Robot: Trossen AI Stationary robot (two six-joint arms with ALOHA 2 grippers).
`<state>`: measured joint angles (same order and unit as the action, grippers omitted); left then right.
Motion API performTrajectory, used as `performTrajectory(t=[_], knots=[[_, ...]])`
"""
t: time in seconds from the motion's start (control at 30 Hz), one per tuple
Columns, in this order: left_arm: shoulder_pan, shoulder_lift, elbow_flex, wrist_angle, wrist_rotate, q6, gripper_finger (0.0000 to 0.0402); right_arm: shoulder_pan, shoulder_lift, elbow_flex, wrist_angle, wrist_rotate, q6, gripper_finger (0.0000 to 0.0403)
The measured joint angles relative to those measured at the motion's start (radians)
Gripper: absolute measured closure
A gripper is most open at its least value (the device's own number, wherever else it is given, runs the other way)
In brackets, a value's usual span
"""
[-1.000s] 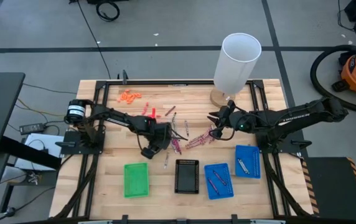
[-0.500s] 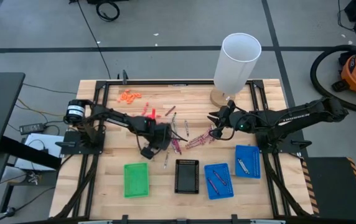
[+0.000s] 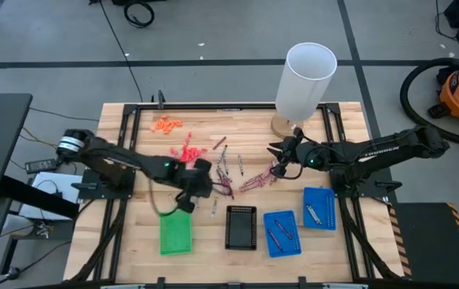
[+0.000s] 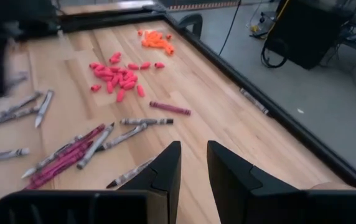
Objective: Sort crayons
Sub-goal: Put the white crayon into the green bin
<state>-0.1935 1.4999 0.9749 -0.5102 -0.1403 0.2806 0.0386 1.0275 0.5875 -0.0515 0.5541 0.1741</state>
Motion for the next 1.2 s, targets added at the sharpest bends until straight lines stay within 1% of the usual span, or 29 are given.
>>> performTrajectory(t=[0.13, 0.27, 0.37, 0.47, 0.53, 0.67, 0.73, 0.8, 0.97, 1.1, 1.2], knots=[[-0.088, -0.088, 0.0, -0.003, 0.011, -0.244, 0.039, -0.035, 0.0, 0.0, 0.08, -0.002, -0.056, 0.0316], [-0.163, -0.141, 0.0, -0.005, 0.01, -0.553, 0.0388, -0.065, 0.0, 0.0, 0.172, -0.022, -0.115, 0.0316], [-0.218, -0.138, -0.001, -0.007, 0.005, -0.78, 0.0376, -0.087, 0.0, 0.0, 0.255, -0.021, -0.176, 0.0316], [-0.279, -0.102, -0.001, -0.008, -0.06, -0.962, 0.0364, -0.105, 0.0, 0.0, 0.363, -0.022, -0.234, 0.0316], [-0.321, -0.076, -0.003, -0.035, -0.112, -1.063, 0.036, -0.113, 0.0, 0.0, 0.43, -0.023, -0.272, 0.0316], [-0.388, -0.041, -0.003, -0.065, -0.16, -1.237, 0.0358, -0.125, -0.001, 0.0, 0.522, -0.024, -0.342, 0.0316], [-0.413, -0.035, -0.003, -0.07, -0.204, -1.324, 0.0358, -0.132, -0.001, 0.0, 0.551, -0.029, -0.367, 0.0316], [-0.433, -0.033, -0.002, -0.081, -0.246, -1.404, 0.0357, -0.141, -0.001, 0.0, 0.56, -0.053, -0.381, 0.0316], [-0.483, -0.033, -0.002, -0.175, -0.314, -1.617, 0.036, -0.162, -0.001, 0.0, 0.575, -0.108, -0.391, 0.0316], [-0.516, -0.033, -0.002, -0.226, -0.344, -1.793, 0.036, -0.172, -0.001, 0.0, 0.603, -0.111, -0.423, 0.0316], [-0.53, -0.028, -0.001, -0.229, -0.365, -1.876, 0.036, -0.179, -0.001, 0.0, 0.609, -0.111, -0.435, 0.0316]])
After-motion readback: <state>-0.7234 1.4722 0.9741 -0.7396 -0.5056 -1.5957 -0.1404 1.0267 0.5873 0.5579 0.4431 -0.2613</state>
